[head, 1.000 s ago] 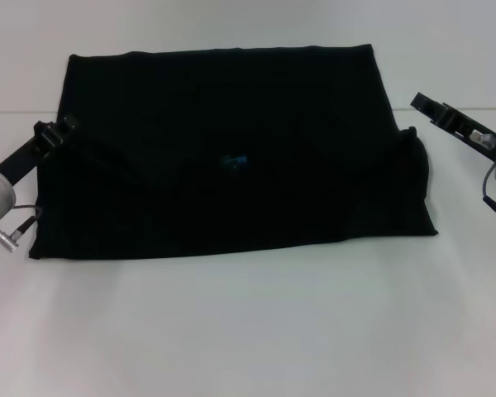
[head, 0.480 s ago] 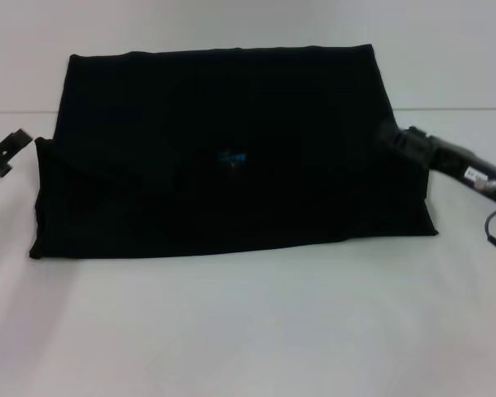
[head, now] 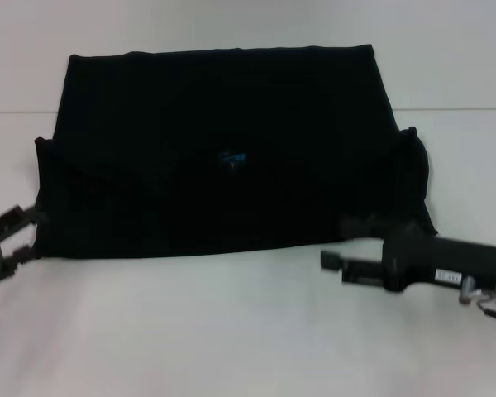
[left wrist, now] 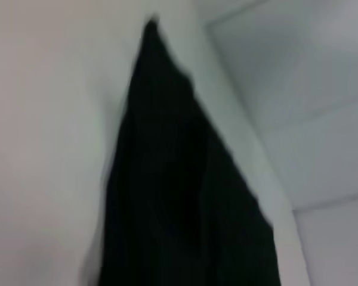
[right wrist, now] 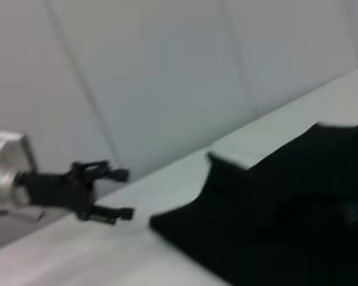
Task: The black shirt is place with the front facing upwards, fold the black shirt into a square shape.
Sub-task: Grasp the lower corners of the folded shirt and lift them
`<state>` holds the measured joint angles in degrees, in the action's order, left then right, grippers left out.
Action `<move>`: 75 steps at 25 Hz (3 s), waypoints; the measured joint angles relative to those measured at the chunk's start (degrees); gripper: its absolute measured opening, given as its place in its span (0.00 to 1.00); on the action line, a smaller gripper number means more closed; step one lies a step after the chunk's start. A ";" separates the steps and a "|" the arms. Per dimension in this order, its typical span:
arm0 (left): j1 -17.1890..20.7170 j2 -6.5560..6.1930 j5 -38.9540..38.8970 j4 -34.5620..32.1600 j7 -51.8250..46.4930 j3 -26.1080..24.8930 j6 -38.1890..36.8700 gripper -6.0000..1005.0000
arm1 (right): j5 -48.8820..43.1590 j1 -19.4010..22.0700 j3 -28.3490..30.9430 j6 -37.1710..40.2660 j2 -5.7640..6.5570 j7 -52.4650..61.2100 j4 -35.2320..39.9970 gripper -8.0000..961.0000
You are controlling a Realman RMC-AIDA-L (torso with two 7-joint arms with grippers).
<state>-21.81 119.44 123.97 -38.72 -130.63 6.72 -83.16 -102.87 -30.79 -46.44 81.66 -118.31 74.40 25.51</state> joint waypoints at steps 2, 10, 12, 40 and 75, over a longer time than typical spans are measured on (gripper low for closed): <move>-0.01 -0.15 3.45 -0.65 -3.24 -0.12 -1.18 0.90 | -1.95 0.04 -0.04 0.93 -0.27 -0.78 0.09 0.89; -1.63 -0.42 6.61 0.63 -6.70 0.50 3.60 0.90 | -4.86 0.63 -0.05 0.79 -0.95 -4.06 0.15 0.89; -1.83 -0.51 6.63 1.27 -6.85 0.53 4.90 0.90 | -4.87 0.74 0.01 0.75 -0.97 -4.43 0.11 0.89; -5.03 -1.95 11.02 2.20 -14.51 1.72 8.24 0.90 | -4.45 2.10 2.98 0.90 -0.70 -4.12 0.24 0.89; -7.27 -2.47 12.69 3.61 -14.70 5.18 13.90 0.40 | -4.35 2.52 4.86 2.15 -0.51 -4.00 0.24 0.89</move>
<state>-29.08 116.97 136.66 -35.10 -145.33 11.90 -69.26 -107.22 -28.28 -41.58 83.81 -118.83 70.40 25.75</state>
